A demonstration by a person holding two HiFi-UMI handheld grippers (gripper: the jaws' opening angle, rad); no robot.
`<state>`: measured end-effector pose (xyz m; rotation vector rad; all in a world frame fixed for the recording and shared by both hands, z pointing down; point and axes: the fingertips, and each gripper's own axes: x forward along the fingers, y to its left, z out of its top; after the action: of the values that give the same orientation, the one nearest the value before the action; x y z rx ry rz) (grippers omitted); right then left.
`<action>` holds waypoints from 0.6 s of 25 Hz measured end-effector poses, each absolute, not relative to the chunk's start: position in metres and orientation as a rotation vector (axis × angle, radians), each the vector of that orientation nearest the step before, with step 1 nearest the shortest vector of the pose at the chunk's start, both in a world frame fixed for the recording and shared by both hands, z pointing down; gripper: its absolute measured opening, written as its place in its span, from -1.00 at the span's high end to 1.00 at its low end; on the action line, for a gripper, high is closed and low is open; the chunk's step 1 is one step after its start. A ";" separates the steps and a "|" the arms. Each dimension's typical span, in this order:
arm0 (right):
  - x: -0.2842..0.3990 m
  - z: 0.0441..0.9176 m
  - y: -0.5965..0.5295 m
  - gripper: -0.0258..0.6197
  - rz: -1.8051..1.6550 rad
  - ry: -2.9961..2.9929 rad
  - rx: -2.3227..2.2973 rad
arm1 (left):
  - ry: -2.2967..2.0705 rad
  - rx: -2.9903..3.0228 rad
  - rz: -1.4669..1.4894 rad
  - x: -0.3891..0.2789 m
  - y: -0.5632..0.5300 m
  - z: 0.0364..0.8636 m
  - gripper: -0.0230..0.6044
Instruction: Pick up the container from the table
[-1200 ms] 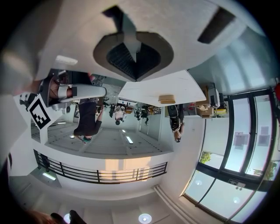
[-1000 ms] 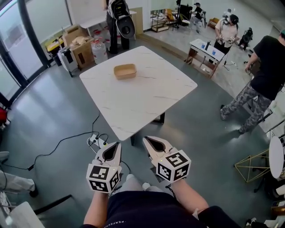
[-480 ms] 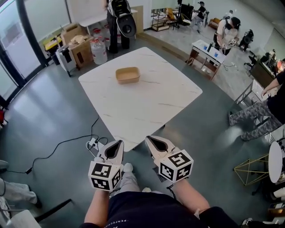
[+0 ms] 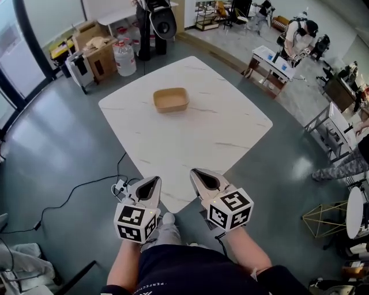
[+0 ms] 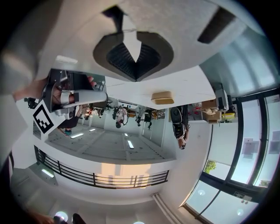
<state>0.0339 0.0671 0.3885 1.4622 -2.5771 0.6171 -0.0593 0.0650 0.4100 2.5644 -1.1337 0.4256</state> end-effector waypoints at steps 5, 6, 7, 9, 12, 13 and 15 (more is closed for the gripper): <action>0.022 0.388 0.029 0.93 0.615 -2.555 1.484 | -1.101 2.580 0.440 -0.071 0.026 0.410 0.94; 0.019 0.388 0.022 0.93 0.614 -2.549 1.491 | -1.094 2.581 0.443 -0.074 0.019 0.411 0.94; 0.016 0.388 0.016 0.93 0.615 -2.542 1.498 | -1.089 2.582 0.449 -0.077 0.012 0.412 0.94; 0.012 0.387 0.004 0.93 0.617 -2.526 1.512 | -1.077 2.582 0.463 -0.084 -0.001 0.413 0.94; 0.010 0.385 -0.010 0.93 0.603 -2.495 1.532 | -1.064 2.586 0.477 -0.091 -0.019 0.414 0.94; 0.011 0.385 -0.015 0.93 0.596 -2.486 1.540 | -1.064 2.590 0.482 -0.093 -0.026 0.415 0.94; 0.013 0.386 -0.026 0.93 0.586 -2.468 1.552 | -1.061 2.598 0.487 -0.093 -0.039 0.416 0.94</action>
<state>0.0128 -0.0258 0.3856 1.5516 -2.4676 0.5862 -0.0926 -0.0386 0.4156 2.5978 -1.0612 0.4873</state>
